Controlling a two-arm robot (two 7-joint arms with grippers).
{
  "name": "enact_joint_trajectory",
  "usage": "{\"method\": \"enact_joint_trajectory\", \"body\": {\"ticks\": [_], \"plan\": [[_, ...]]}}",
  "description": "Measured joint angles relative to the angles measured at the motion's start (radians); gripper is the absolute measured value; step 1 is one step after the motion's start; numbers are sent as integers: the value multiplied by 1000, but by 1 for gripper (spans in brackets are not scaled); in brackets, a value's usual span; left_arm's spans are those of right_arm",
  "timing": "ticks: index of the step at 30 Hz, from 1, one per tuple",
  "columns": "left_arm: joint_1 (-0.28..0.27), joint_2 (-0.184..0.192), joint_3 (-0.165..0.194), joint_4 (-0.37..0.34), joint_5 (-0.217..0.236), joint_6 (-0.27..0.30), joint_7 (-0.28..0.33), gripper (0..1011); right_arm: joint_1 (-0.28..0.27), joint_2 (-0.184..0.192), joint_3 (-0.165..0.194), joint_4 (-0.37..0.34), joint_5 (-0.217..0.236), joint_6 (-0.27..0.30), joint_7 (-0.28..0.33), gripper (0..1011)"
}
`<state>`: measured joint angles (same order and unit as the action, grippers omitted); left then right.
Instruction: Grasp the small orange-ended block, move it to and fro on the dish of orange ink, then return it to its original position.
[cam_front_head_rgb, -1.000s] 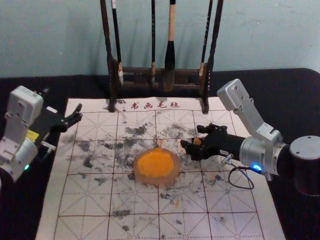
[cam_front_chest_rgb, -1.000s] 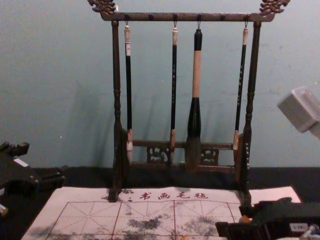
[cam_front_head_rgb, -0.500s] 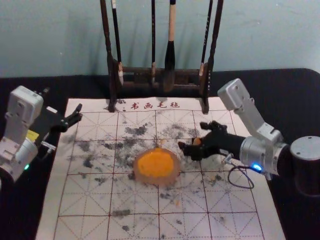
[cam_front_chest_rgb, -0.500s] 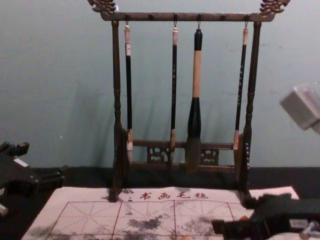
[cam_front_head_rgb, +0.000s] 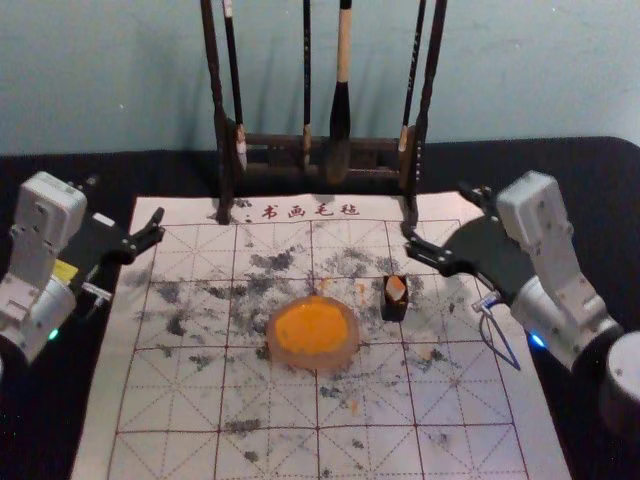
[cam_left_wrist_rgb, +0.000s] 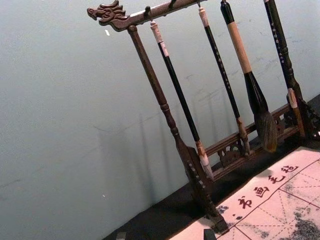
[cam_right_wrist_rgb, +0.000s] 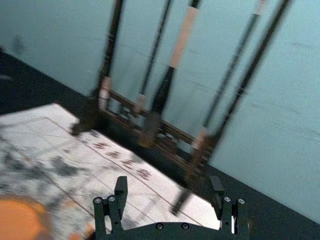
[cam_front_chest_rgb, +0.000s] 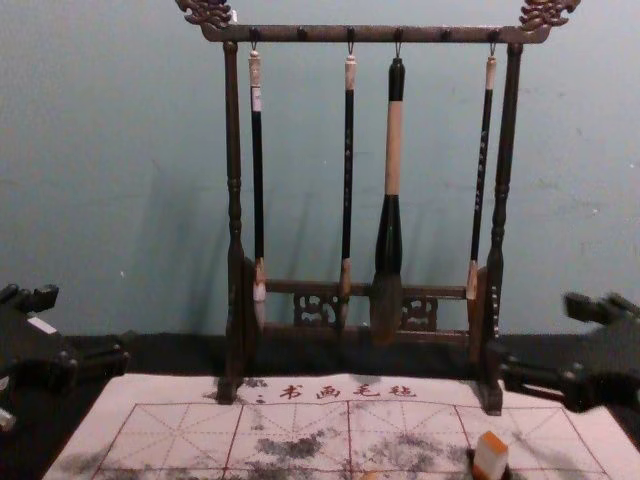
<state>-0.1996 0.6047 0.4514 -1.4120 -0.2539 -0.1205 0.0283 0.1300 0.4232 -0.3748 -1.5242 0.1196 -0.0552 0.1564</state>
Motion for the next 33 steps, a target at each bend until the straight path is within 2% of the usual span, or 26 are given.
{"method": "enact_joint_trajectory", "body": {"ticks": [4, 11, 33], "plan": [[0, 0, 0, 0, 0, 0, 0, 1001, -52, -18, 27, 29, -48, -57, -81, 1002], [0, 0, 0, 0, 0, 0, 0, 1001, -88, -43, 47, 72, -88, -103, -133, 1002], [0, 0, 0, 0, 0, 0, 0, 1001, -85, -40, 44, 67, -84, -100, -127, 1002]]}}
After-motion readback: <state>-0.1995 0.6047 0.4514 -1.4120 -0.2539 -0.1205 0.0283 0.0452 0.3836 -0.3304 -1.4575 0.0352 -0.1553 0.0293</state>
